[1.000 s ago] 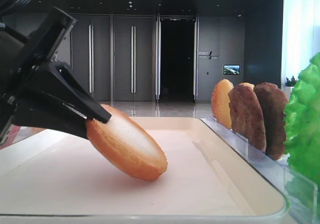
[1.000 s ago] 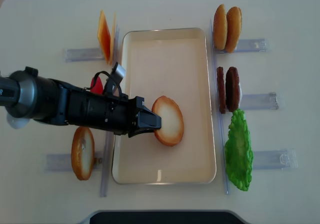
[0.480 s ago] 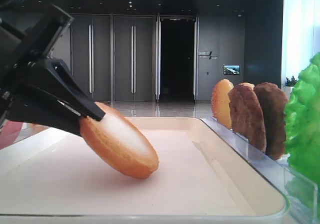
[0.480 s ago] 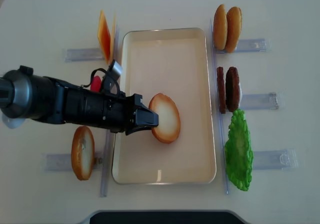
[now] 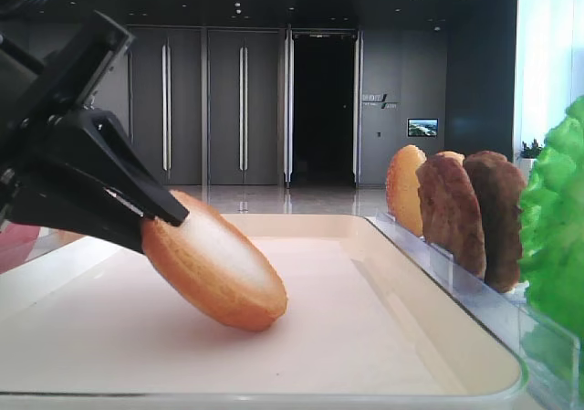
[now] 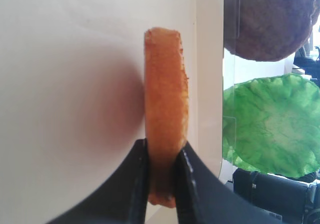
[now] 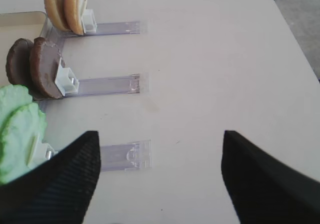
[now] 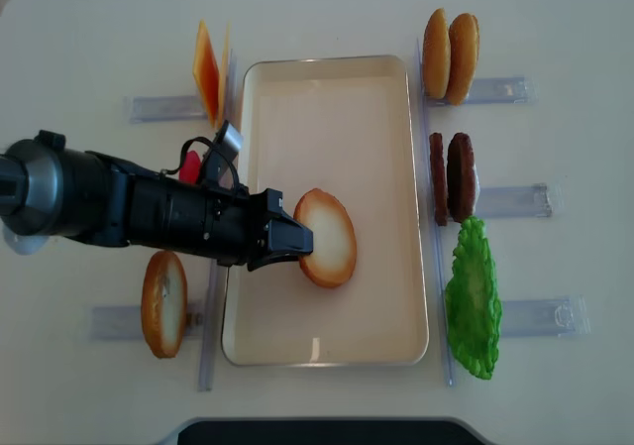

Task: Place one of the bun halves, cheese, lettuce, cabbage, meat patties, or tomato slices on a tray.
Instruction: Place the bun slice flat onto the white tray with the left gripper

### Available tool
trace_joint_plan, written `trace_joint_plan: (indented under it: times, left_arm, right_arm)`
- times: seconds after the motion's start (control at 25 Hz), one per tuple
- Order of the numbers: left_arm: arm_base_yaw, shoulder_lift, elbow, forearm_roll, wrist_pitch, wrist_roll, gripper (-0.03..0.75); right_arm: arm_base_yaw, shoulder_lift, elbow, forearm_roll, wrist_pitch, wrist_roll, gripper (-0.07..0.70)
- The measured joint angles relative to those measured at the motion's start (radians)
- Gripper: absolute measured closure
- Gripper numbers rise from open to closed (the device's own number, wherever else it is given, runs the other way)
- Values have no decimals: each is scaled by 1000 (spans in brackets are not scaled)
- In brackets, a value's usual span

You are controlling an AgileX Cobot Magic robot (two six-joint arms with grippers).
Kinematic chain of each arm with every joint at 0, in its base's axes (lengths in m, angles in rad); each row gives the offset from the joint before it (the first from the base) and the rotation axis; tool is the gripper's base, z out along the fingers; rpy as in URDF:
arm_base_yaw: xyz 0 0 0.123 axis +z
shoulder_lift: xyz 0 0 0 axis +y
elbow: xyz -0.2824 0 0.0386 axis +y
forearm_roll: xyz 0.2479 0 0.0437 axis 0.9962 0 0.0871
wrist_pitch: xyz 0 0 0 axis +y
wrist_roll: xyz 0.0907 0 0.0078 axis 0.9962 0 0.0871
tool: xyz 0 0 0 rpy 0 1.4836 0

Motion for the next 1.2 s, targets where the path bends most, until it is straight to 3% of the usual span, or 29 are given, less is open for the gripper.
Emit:
trace_joint_plan:
  times: [0.24,0.6,1.2]
  left_arm:
    - [0,-1,0,15,-1,-25,606]
    - [0,-3,0,22,-1,-44,407]
    - [0,-7,0,80,18,-136,238]
  right_arm:
    - [0,0,0,0,0,0,118]
    - [0,0,0,0,0,0,118]
    - [0,0,0,0,0,0,118]
